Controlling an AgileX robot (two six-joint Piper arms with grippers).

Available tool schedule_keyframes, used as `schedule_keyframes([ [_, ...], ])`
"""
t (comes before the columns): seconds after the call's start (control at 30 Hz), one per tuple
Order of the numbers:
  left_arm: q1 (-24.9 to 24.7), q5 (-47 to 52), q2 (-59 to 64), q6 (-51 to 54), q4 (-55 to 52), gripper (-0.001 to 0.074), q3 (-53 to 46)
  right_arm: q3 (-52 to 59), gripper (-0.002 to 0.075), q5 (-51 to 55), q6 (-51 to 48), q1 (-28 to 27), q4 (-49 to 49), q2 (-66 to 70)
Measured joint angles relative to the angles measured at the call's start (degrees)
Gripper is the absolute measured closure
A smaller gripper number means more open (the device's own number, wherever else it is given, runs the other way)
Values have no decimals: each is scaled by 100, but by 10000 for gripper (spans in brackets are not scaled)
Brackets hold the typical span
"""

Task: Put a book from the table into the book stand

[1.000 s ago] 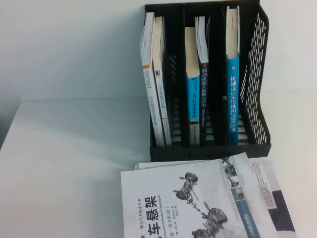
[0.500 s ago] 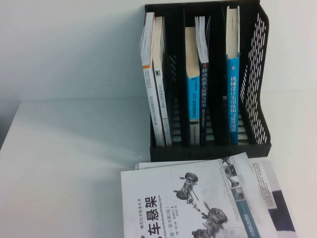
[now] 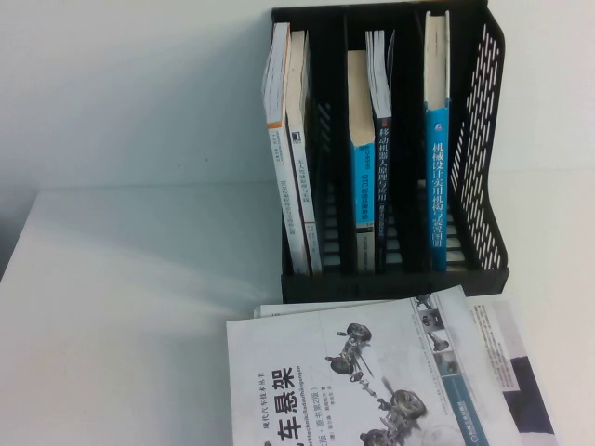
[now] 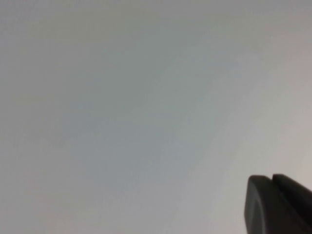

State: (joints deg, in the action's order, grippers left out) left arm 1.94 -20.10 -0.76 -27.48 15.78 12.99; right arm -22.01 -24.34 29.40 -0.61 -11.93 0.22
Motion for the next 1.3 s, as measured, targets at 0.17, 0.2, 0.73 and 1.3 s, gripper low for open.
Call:
schedule_keyframes([
  [0.17, 0, 954, 475, 154, -1074, 738, 947, -1348, 729, 1498, -777, 0, -455, 733],
  [0.2, 0, 1116, 629, 163, -1190, 738, 1062, -1609, 729, 1890, -1013, 0, -494, 987],
  [0.73, 0, 4142, 3475, -218, -1055, 738, 2137, -3033, 729, 5753, -304, 782, -1831, 3956],
  [1.3, 0, 5694, 4393, 461, 610, 738, 2137, -2737, 729, 6190, 195, 1968, -2158, 6142],
])
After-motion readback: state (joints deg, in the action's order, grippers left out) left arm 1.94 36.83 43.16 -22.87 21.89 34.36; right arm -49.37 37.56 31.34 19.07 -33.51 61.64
